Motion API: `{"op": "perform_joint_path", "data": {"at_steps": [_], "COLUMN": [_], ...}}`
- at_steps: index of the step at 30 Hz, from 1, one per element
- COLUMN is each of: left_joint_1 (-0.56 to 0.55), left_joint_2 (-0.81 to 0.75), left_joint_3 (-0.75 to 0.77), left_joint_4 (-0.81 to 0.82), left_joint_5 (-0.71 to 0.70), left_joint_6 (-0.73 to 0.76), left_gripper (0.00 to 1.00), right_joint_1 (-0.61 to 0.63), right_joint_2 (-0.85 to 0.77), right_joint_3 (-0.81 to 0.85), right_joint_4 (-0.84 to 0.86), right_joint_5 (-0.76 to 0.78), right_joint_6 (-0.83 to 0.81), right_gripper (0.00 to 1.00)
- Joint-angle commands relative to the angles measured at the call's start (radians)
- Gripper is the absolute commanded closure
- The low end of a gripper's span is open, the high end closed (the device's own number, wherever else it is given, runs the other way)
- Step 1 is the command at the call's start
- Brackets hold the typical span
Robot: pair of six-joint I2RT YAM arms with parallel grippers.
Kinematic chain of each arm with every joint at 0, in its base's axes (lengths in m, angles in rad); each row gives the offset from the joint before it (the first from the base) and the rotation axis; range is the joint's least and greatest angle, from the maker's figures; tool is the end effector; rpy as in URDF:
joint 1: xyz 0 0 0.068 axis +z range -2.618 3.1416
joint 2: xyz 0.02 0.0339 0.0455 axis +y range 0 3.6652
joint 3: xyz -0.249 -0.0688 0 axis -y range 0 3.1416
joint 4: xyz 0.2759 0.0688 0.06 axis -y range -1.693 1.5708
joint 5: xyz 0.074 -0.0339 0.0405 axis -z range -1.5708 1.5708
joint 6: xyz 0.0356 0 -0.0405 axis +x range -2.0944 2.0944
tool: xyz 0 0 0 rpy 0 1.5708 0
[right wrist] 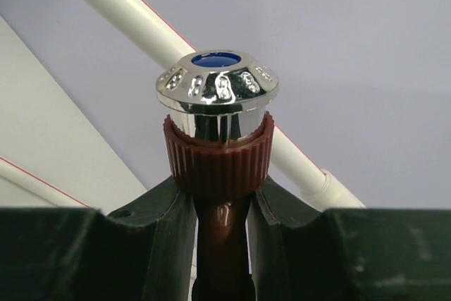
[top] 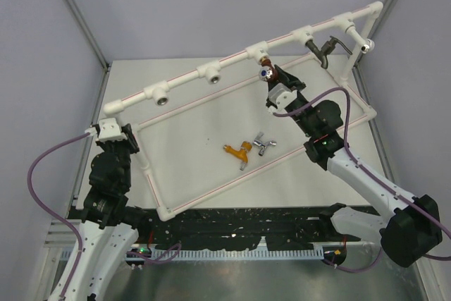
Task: Install the water faucets
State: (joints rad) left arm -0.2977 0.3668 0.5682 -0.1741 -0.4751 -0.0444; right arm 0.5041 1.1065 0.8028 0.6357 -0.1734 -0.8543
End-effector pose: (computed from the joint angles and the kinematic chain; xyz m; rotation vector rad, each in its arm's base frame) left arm 0.1496 -0.0289 0.3197 -0.1810 1.5367 0.0956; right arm 0.2534 0.1468 0.3464 -0.8945 0.8679 -0.1964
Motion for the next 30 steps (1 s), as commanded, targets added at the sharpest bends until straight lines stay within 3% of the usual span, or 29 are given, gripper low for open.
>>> {"op": "perform_joint_path", "data": {"at_steps": [1, 16, 30], "left_joint_1": [-0.009, -0.009, -0.009], "left_joint_2": [-0.032, -0.046, -0.051], "left_joint_3": [0.007, 0.007, 0.002], "left_joint_4": [-0.030, -0.030, -0.027], "left_joint_5": [0.084, 0.090, 0.093], "left_joint_6": [0.008, 0.006, 0.002], "left_gripper": [1.00, 1.00, 1.00], "right_joint_1": [-0.001, 0.001, 0.021], "right_joint_2": [0.055, 0.079, 0.107], "right_joint_3": [-0.007, -0.059, -0.093], "right_joint_4": [0.088, 0.222, 0.289], "right_joint_5": [0.017, 0.110, 0.370], "right_joint_6": [0.230, 0.622, 1.187], "right_gripper": [0.95, 0.95, 0.95]}}
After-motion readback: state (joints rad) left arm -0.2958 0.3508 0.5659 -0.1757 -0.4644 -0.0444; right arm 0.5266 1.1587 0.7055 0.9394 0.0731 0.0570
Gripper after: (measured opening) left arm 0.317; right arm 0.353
